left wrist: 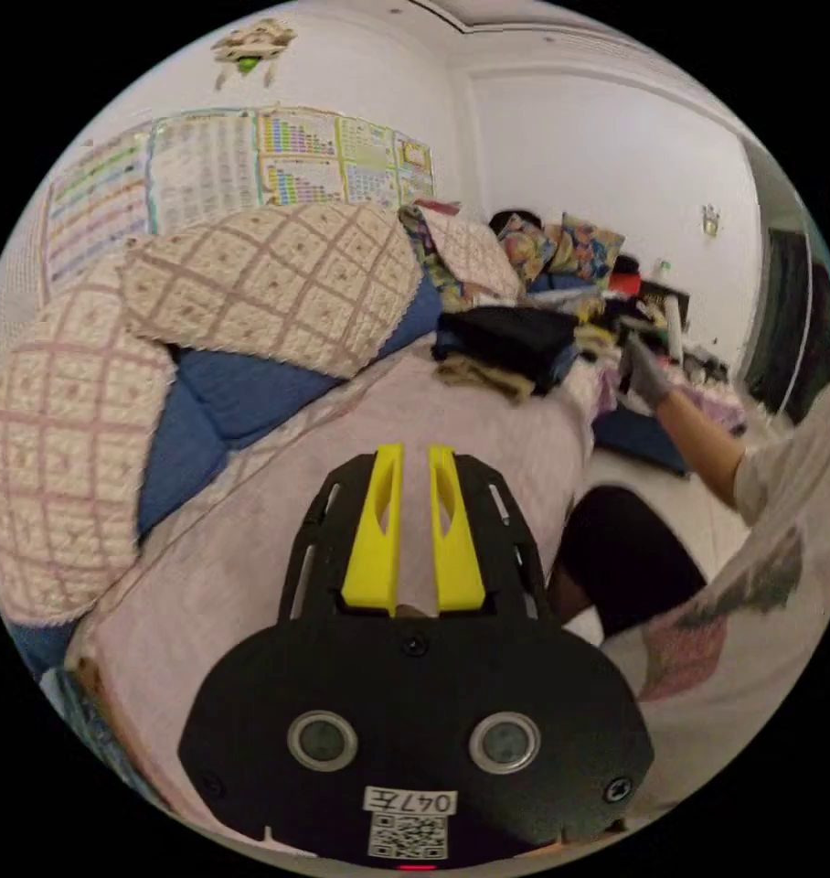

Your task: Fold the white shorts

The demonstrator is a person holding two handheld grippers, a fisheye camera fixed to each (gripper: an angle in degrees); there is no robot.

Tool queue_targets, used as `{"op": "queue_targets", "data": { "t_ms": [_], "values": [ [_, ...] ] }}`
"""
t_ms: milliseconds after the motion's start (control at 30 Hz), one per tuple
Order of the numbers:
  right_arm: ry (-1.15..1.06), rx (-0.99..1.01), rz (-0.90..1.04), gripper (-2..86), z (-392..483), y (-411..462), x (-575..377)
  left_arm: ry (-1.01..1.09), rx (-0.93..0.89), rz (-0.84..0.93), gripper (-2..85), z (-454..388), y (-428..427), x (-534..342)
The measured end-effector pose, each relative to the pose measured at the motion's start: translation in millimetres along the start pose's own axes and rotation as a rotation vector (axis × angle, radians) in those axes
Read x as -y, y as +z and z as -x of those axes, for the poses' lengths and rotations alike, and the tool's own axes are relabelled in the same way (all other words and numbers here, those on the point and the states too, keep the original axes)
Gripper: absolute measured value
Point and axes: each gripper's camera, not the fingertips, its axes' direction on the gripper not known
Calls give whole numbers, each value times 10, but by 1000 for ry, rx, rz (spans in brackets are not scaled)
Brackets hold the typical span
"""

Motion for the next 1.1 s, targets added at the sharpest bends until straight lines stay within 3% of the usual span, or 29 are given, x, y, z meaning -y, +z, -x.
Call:
{"op": "queue_targets", "data": {
  "t_ms": [67, 233, 333, 533, 767, 933, 1100],
  "values": [
    [-123, 88, 24, 58, 628, -73, -242, -82, 197, 63, 4, -146, -555, -830],
    [-465, 443, 37, 5, 2590, -90, -1217, -309, 362, 14, -5, -290, -1582, -2145],
    [-608, 613, 178, -4, 3505, 76, -1729, -429, 479, 66, 1, -332, -2134, -2835],
    [-909, 824, 312, -12, 4524, 167, -2571, -728, 750, 77, 81, -549, -3099, -4334],
    [-794, 890, 300, -12, 4609, 211, -2812, -917, 995, 3, 112, -90, -3791, -5405],
    [-636, 939, 358, -12, 4588, 434, -2919, -1089, 1065, 28, 113, 586, -3899, -5931],
    [-615, 958, 388, -12, 4669, 524, -3040, -1230, 1035, 85, 87, 1044, -3876, -6412]
  ]
}}
